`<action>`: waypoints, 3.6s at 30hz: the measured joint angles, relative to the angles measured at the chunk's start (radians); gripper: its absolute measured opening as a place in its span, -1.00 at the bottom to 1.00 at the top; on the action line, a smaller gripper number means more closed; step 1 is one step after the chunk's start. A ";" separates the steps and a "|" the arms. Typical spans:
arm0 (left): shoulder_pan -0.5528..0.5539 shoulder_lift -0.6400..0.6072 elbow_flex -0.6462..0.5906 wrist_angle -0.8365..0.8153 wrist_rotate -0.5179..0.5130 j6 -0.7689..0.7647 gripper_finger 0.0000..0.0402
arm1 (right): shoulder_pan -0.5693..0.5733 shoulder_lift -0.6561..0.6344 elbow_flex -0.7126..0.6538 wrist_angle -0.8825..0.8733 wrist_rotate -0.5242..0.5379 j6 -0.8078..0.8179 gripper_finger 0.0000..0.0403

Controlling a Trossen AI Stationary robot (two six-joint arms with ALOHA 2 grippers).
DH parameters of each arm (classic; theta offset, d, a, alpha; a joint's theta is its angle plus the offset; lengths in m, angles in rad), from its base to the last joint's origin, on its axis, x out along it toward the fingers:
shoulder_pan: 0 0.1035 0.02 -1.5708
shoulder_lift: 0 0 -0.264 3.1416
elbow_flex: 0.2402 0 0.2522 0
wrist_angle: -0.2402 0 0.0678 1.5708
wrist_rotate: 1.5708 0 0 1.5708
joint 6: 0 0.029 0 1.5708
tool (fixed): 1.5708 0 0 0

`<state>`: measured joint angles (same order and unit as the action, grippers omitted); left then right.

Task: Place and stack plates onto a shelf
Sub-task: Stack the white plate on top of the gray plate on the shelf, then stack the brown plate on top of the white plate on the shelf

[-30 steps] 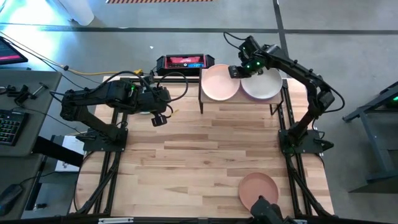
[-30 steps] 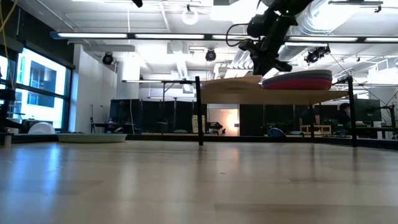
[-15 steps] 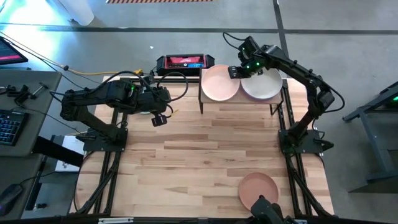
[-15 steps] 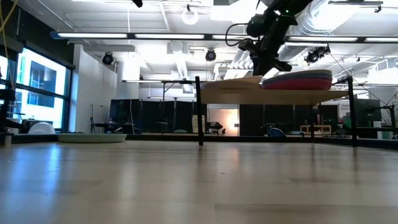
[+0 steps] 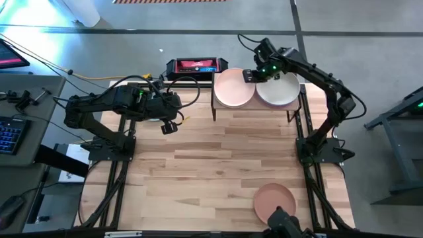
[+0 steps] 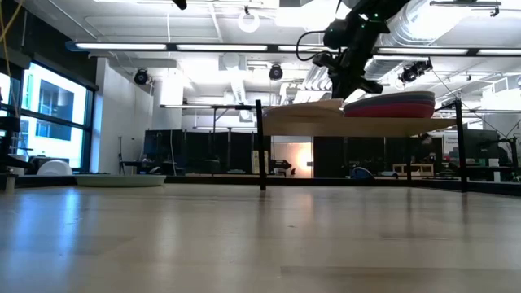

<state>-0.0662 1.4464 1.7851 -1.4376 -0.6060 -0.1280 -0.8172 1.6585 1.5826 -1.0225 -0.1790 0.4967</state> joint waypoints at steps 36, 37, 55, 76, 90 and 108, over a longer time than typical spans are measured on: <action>0.000 0.000 0.000 0.000 0.001 0.000 -0.36 | -0.007 -0.089 0.000 0.096 -0.247 -0.061 0.06; 0.000 0.000 0.000 0.000 0.001 0.000 -0.36 | -0.001 -0.095 0.000 0.092 -0.263 -0.075 0.06; 0.000 0.000 0.000 0.000 0.001 0.000 -0.36 | 0.398 -0.203 0.000 -0.140 -0.332 -0.225 0.06; 0.000 0.000 0.000 0.088 0.002 0.000 -0.36 | 0.946 -0.208 -0.262 -0.284 -0.034 -0.163 0.06; 0.000 0.001 0.000 0.092 0.127 -0.030 -0.36 | 1.173 -0.207 -0.491 -0.061 -0.004 0.023 0.06; 0.000 0.001 0.000 0.098 0.156 -0.097 -0.36 | 1.318 -0.203 -0.687 0.215 0.014 0.062 0.06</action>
<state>-0.0662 1.4471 1.7851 -1.3399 -0.4495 -0.2253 0.5012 1.4551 0.8958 -0.8072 -0.1647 0.5591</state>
